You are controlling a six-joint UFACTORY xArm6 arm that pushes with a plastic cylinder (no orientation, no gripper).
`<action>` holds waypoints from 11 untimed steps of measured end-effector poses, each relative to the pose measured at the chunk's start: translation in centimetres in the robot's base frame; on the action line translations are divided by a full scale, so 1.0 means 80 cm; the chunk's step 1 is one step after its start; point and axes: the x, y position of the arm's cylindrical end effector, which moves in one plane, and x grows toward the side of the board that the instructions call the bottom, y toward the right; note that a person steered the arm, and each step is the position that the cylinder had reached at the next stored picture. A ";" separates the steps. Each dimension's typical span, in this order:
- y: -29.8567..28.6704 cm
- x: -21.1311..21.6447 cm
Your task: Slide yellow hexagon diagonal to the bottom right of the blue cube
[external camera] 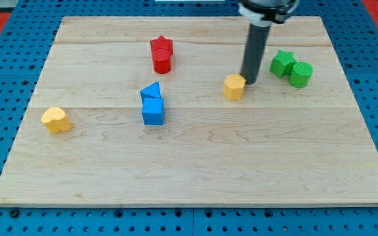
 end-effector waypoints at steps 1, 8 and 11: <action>0.002 0.020; -0.104 0.105; -0.097 0.156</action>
